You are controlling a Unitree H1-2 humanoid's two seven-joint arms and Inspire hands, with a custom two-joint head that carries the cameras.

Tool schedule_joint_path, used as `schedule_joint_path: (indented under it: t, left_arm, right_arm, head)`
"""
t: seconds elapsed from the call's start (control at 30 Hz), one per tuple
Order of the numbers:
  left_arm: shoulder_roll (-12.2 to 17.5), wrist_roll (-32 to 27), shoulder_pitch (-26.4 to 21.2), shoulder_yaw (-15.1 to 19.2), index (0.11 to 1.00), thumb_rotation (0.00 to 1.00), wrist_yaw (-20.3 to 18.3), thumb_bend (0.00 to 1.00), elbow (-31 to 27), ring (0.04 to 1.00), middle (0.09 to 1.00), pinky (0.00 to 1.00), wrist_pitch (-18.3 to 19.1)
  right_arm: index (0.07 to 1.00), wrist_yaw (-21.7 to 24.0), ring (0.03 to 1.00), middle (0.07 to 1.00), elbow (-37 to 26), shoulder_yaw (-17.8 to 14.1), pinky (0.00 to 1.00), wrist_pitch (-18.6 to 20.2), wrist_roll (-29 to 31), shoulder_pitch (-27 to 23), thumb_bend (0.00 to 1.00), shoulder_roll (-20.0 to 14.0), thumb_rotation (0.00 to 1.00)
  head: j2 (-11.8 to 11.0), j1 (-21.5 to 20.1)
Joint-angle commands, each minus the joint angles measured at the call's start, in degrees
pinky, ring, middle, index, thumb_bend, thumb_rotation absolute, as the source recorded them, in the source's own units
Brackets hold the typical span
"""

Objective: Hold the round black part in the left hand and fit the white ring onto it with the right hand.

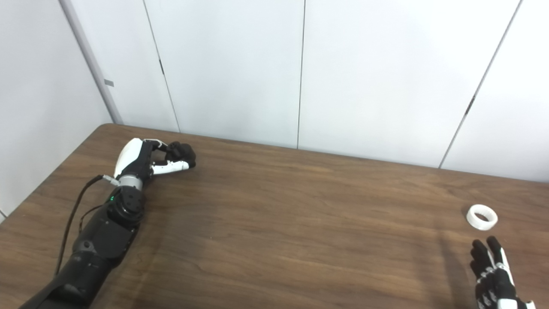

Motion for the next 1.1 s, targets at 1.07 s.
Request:
schedule_joint_path:
  t: [1.07]
  left_arm:
    - [-2.59,13.00,24.07,-8.31,0.482,0.05,-18.94,0.52,-57.61,0.844,0.731,1.00,13.28]
  right_arm:
    - [0.955,-2.06,0.903,0.912,4.12,2.00,0.98,0.32,-3.71,2.94,0.58,4.65,0.93]
  head:
    - [2.26,-5.57]
